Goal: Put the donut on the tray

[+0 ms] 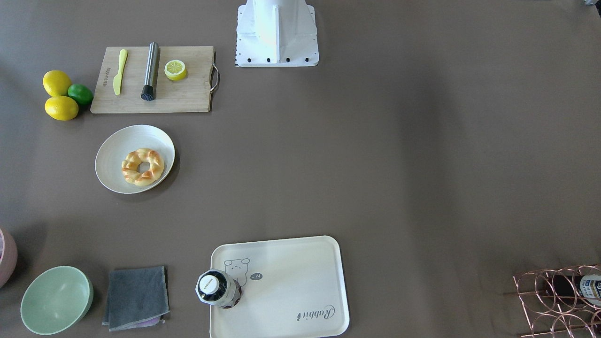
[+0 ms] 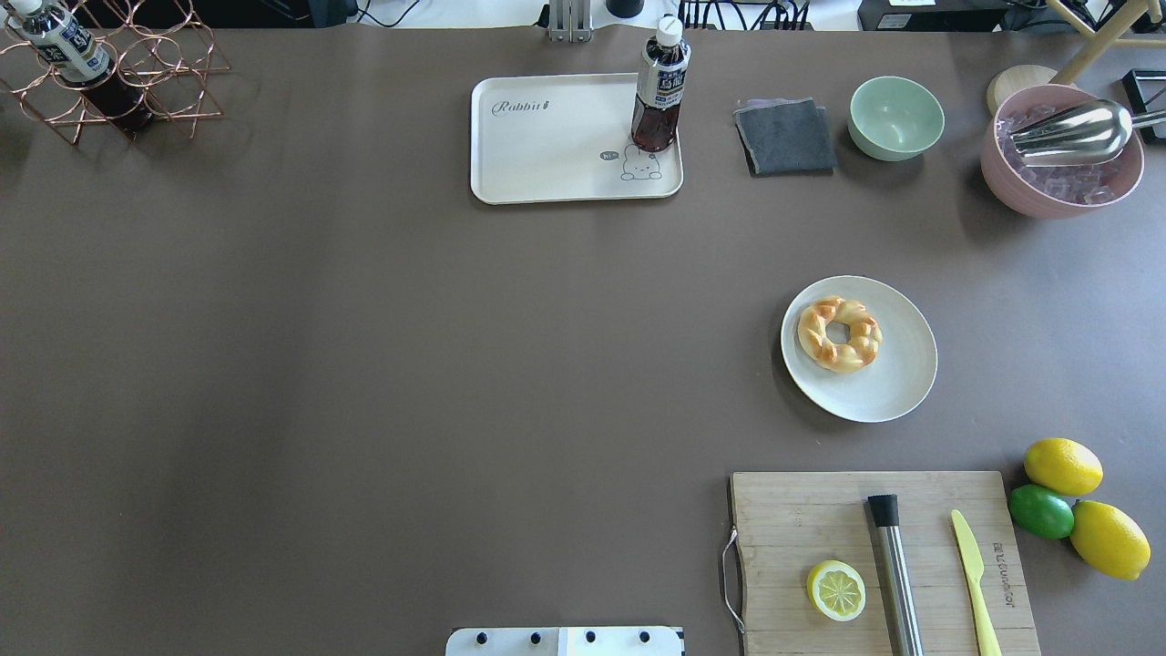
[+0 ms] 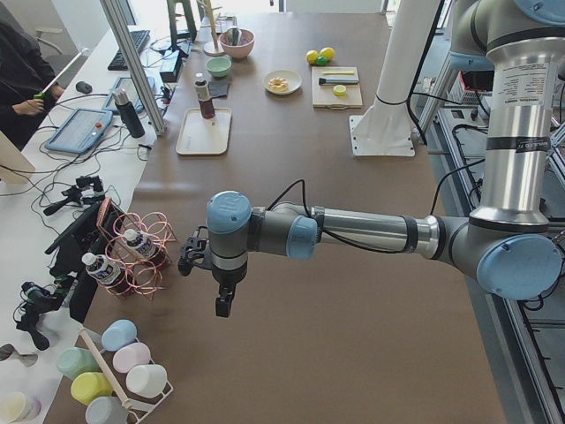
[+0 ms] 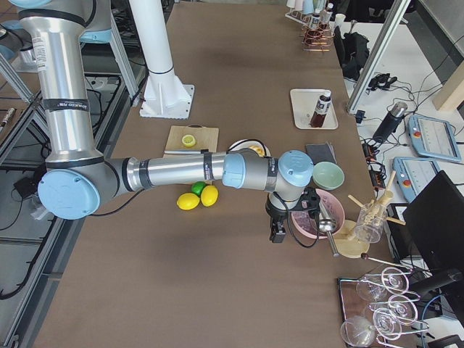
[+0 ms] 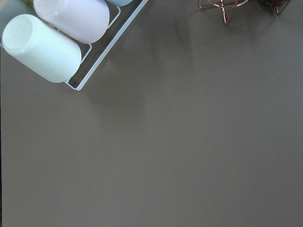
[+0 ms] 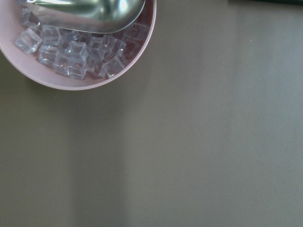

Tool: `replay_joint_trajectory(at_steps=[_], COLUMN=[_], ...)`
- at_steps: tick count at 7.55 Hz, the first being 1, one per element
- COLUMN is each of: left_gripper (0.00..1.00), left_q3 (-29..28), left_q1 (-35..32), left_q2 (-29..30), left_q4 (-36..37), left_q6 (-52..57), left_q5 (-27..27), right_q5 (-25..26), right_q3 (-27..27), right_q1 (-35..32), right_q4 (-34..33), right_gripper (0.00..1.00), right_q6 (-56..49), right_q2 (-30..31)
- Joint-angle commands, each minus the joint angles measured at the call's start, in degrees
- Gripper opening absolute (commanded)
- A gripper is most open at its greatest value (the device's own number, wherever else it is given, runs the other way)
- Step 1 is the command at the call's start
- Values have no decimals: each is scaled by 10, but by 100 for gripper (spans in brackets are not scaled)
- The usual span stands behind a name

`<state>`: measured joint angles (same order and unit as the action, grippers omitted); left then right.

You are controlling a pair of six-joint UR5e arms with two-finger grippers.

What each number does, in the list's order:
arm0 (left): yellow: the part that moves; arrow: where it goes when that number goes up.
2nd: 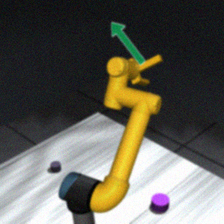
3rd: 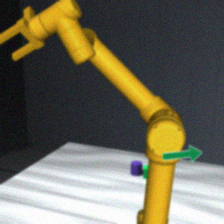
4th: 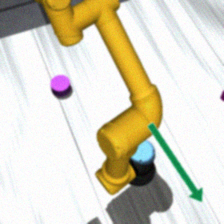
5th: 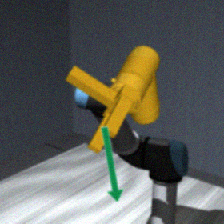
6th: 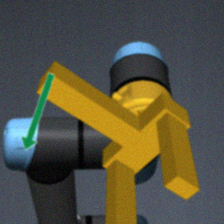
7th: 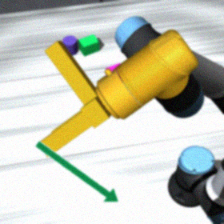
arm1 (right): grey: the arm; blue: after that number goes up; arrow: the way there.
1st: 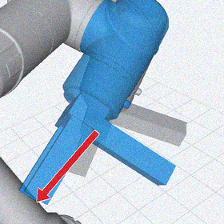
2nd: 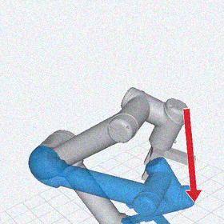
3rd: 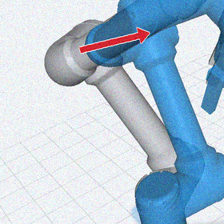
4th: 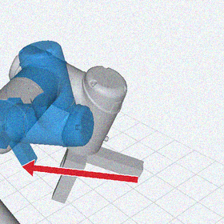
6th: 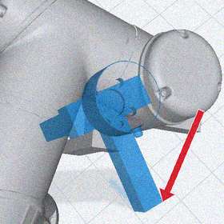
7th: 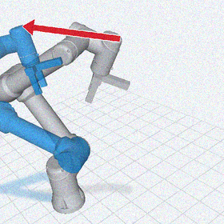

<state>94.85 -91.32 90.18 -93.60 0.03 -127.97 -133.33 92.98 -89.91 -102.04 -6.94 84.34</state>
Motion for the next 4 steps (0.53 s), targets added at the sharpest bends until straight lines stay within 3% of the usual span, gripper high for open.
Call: replay_joint_trajectory(at_steps=[1,4], left_gripper=[98,98], left_q3=[1,2], left_q1=[0,0], left_q2=[-1,-2], left_q4=[0,0], left_q6=[1,-1], left_q5=[1,-1], right_q5=[0,1], right_q3=[0,0], right_q1=[0,0], right_q4=[0,0], right_gripper=[100,100], right_q6=[-1,-1], right_q2=[1,3])
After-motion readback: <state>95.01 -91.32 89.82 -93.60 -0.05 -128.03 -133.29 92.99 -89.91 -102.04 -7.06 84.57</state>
